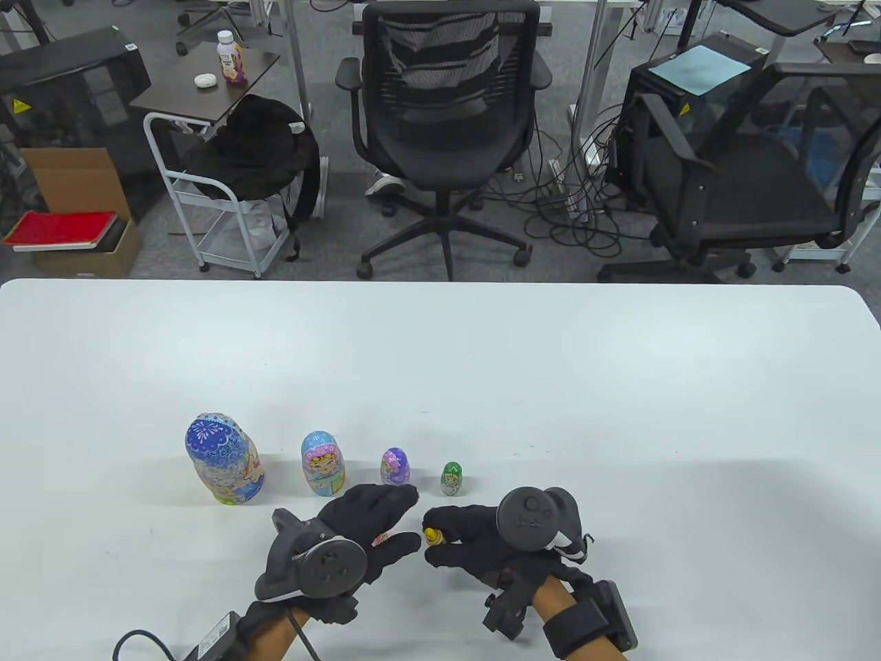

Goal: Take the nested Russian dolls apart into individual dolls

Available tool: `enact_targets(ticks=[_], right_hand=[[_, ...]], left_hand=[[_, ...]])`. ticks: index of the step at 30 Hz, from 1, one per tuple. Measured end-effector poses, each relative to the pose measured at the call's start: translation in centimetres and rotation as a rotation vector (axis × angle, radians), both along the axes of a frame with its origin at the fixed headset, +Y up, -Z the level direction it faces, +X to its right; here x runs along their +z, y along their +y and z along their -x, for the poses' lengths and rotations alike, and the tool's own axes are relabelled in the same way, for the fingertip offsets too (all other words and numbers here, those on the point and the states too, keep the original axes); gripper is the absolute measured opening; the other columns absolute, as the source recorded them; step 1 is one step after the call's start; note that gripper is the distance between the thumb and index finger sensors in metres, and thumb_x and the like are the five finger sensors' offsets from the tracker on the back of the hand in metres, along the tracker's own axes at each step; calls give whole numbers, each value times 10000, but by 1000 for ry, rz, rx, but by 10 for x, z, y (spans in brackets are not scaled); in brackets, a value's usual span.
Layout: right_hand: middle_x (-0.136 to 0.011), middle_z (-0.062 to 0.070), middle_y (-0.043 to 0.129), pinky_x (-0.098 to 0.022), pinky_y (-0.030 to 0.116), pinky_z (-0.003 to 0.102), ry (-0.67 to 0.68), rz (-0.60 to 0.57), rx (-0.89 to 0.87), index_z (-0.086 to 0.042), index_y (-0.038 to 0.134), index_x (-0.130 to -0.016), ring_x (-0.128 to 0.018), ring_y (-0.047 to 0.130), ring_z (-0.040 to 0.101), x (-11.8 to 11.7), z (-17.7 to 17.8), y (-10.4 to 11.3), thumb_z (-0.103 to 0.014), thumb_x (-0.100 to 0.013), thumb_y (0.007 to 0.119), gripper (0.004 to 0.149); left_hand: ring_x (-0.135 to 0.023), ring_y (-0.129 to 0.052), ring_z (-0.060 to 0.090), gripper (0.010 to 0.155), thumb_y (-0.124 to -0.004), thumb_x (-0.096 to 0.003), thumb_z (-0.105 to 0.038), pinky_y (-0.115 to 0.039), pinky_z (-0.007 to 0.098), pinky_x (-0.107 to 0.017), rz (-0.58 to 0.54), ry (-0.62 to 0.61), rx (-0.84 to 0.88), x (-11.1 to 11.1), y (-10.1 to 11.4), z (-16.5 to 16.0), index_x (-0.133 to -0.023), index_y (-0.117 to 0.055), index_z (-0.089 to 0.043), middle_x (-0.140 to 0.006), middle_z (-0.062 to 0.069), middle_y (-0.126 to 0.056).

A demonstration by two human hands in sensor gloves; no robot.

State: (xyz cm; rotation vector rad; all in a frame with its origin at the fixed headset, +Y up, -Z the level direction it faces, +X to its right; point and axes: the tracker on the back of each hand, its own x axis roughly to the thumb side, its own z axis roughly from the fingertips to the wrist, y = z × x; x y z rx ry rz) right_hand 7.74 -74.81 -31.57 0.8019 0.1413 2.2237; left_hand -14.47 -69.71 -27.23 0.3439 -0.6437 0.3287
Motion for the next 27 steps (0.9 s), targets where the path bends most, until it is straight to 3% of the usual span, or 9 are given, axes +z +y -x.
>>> enact_targets(ticks=[10,19,27], right_hand=[[-723,154,1030,-514,836,484,37,-18,5,-83,836,-869,-670,991,371,6,9,2,-436,-384,905,603],[-711,155,1035,-508,839,483,40,-18,3,-77,844,-860,-659,997,373,7,10,2,-442,-384,903,602],[-715,156,1033,-511,838,483,30,-15,-8,-80,841,-863,-663,994,374,6,9,2,-438,-385,903,601]], left_hand=[[-638,-1044,230,523,-815,-505,-507,-913,363,-485,0,-37,-6,4,-2,-18,-949,-804,-232,-784,13,-999],[-595,-1066,195,488,-869,-493,-446,-933,338,-455,22,-29,10,4,-2,-19,-926,-822,-227,-745,1,-1014],[-579,-1076,189,472,-873,-495,-411,-944,334,-444,-30,-29,-17,6,1,-22,-926,-820,-224,-729,4,-1024]])
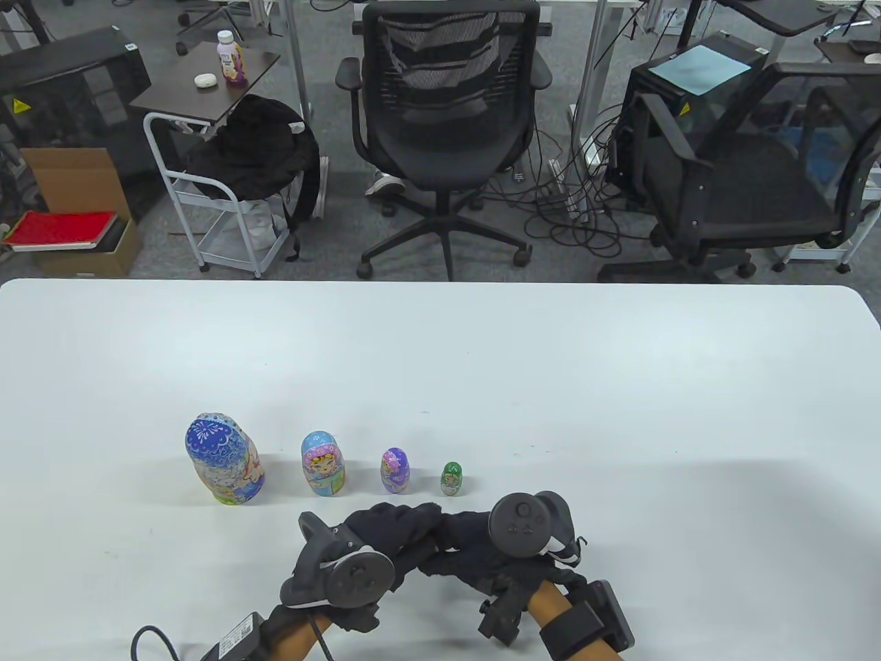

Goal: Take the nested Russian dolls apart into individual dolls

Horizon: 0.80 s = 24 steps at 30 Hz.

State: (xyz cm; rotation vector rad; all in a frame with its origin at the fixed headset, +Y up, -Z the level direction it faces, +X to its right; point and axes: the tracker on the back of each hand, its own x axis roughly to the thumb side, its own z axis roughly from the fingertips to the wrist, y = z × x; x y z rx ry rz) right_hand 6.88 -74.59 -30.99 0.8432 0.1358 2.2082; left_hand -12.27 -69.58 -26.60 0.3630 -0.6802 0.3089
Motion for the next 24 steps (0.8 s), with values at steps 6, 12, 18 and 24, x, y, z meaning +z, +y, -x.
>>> enact_targets(ticks=[6,12,18,24], right_hand=[[-721,155,1030,-508,839,481,-35,-9,12,-85,835,-872,-664,994,372,-5,-7,1,-434,-386,904,602],[-728,163,1026,-508,837,485,-113,-13,-6,-81,831,-879,-667,991,379,-14,-24,4,-429,-389,903,605],[-726,164,1026,-506,837,485,-210,-24,-72,-79,830,-879,-665,990,379,-22,-48,9,-431,-391,903,606],[-726,163,1026,-507,838,483,-260,-33,-108,-82,829,-879,-665,992,375,-24,-60,12,-435,-392,902,605]], left_hand=[[-600,-1068,190,468,-871,-497,-404,-940,334,-460,-73,27,13,-1,14,6,-930,-814,-236,-748,-4,-1015],[-615,-1060,206,463,-877,-495,-400,-930,342,-472,-107,76,-51,-10,14,9,-926,-817,-242,-759,-4,-1010],[-627,-1059,203,455,-889,-486,-396,-928,349,-480,-82,53,-222,-24,-8,-11,-913,-828,-250,-763,-9,-1012],[-648,-1053,197,452,-896,-482,-402,-921,357,-498,-44,20,-332,-32,-31,-26,-906,-830,-261,-768,-25,-1011]])
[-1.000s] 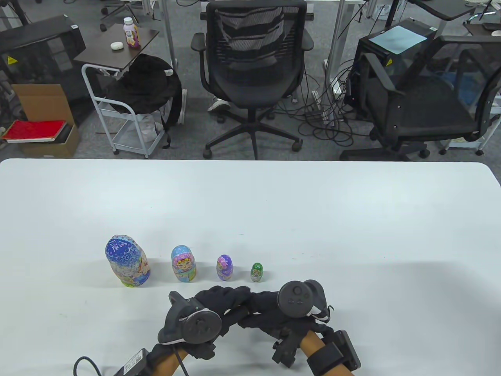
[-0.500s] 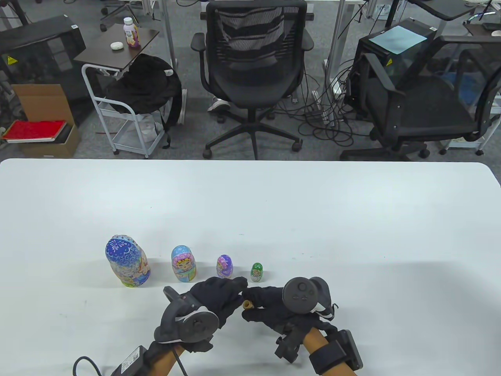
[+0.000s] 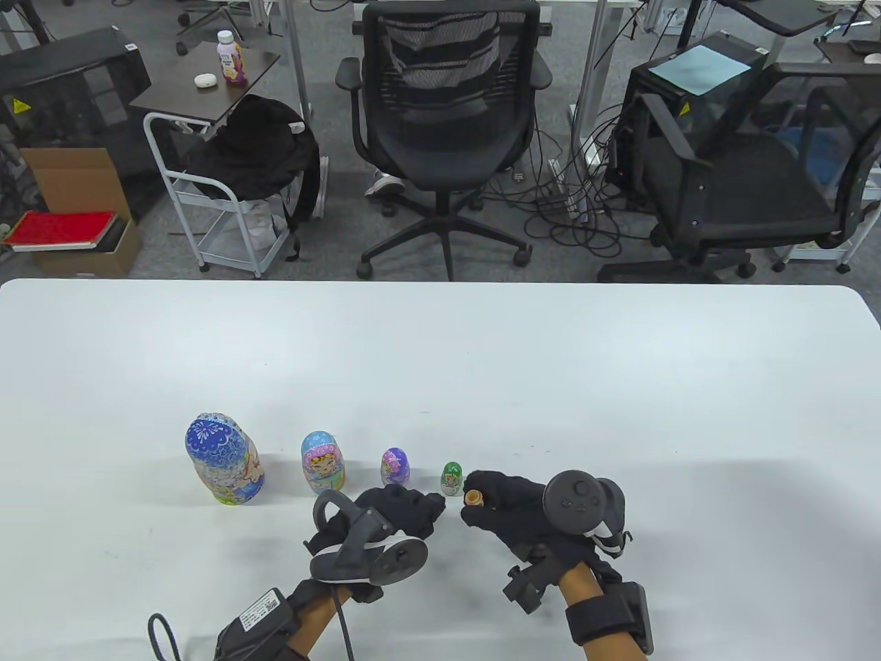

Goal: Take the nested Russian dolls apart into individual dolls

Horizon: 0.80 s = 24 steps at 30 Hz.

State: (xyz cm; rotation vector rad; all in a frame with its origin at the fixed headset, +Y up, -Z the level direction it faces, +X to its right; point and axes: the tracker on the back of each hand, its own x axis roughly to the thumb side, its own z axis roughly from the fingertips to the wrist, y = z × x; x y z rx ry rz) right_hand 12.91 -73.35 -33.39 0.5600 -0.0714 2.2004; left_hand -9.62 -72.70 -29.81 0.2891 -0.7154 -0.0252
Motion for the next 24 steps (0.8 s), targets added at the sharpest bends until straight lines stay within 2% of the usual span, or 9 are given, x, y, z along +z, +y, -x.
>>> enact_targets(ticks=[13,24], right_hand=[[-725,160,1027,-507,838,483,-11,-3,5,-83,830,-878,-667,990,377,-1,-2,0,-436,-391,904,606],[-726,162,1027,-507,838,484,-1,1,20,-83,830,-878,-665,991,377,0,0,-1,-437,-392,903,605]], left_hand=[[-654,-1050,195,460,-902,-478,-417,-917,363,-503,41,-6,-72,-4,-20,-4,-907,-829,-266,-769,-32,-1011],[-655,-1051,194,470,-896,-478,-438,-918,361,-501,52,-8,-79,-4,-21,-4,-910,-828,-266,-771,-37,-1011]])
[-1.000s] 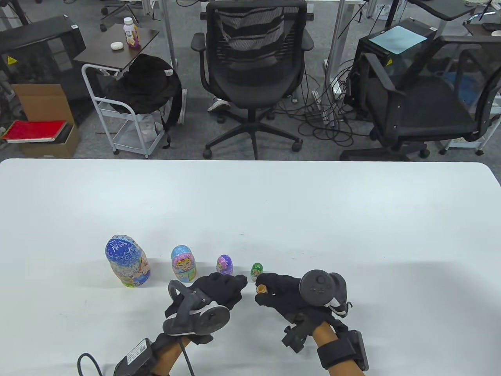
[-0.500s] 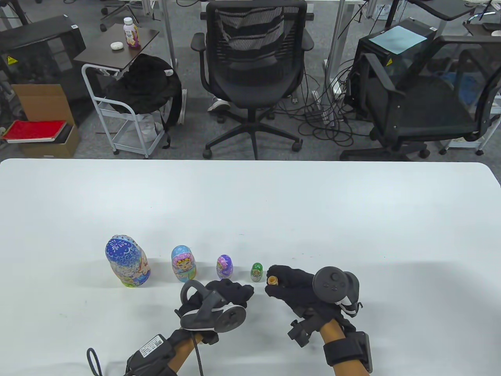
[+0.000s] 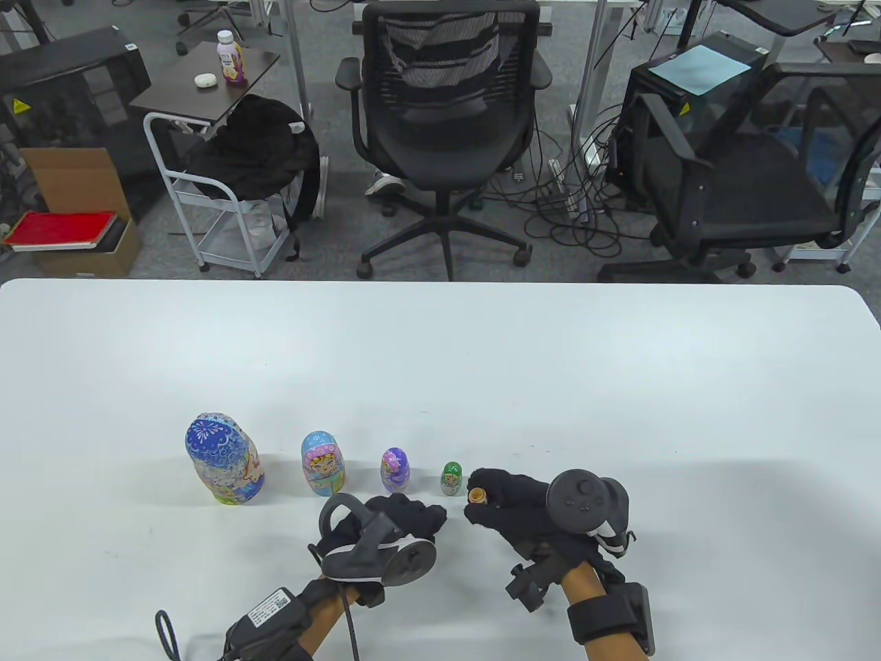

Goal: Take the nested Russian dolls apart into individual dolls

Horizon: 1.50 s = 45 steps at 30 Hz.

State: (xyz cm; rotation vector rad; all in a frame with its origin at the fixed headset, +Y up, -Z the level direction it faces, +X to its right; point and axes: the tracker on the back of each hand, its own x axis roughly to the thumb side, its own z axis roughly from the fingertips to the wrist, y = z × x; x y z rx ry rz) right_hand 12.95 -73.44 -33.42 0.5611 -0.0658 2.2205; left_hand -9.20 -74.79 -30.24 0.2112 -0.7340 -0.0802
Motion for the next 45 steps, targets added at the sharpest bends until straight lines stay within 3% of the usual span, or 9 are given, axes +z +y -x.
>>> enact_targets(ticks=[7,11,18,26,33,45], right_hand=[[-721,160,1030,-507,838,483,10,3,2,-81,833,-876,-662,995,375,0,2,-1,-433,-389,907,605],[-716,156,1034,-502,844,479,20,10,-6,-78,834,-873,-657,999,369,1,4,-2,-431,-385,911,607],[-699,153,1043,-493,850,473,75,36,-33,-70,838,-865,-643,1008,363,6,19,-6,-435,-383,910,609],[-697,151,1045,-490,852,472,108,31,-9,-71,840,-862,-641,1009,363,9,22,-6,-436,-382,909,607],[-699,152,1043,-491,851,473,130,37,-8,-72,840,-863,-640,1010,363,9,24,-7,-436,-383,909,606],[-693,150,1047,-491,852,471,154,49,20,-67,843,-859,-638,1012,359,12,35,-10,-433,-379,914,607]], left_hand=[[-738,-1009,255,592,-857,-467,-528,-888,404,-547,-34,44,5,4,20,11,-985,-765,-255,-870,14,-962],[-758,-994,278,643,-838,-453,-572,-875,420,-560,31,113,-24,7,28,26,-1003,-749,-252,-893,34,-947],[-738,-1008,258,641,-855,-445,-560,-886,402,-549,119,179,-103,4,11,53,-1001,-750,-259,-873,20,-960],[-684,-1037,219,512,-862,-478,-470,-907,368,-518,135,172,-111,-2,-2,47,-942,-802,-264,-812,-19,-991],[-687,-1034,219,501,-866,-479,-463,-907,368,-519,148,176,-81,-2,-5,47,-928,-813,-248,-807,-7,-991],[-693,-1031,224,486,-864,-489,-445,-903,377,-526,18,131,198,15,39,65,-926,-820,-239,-811,1,-991]])
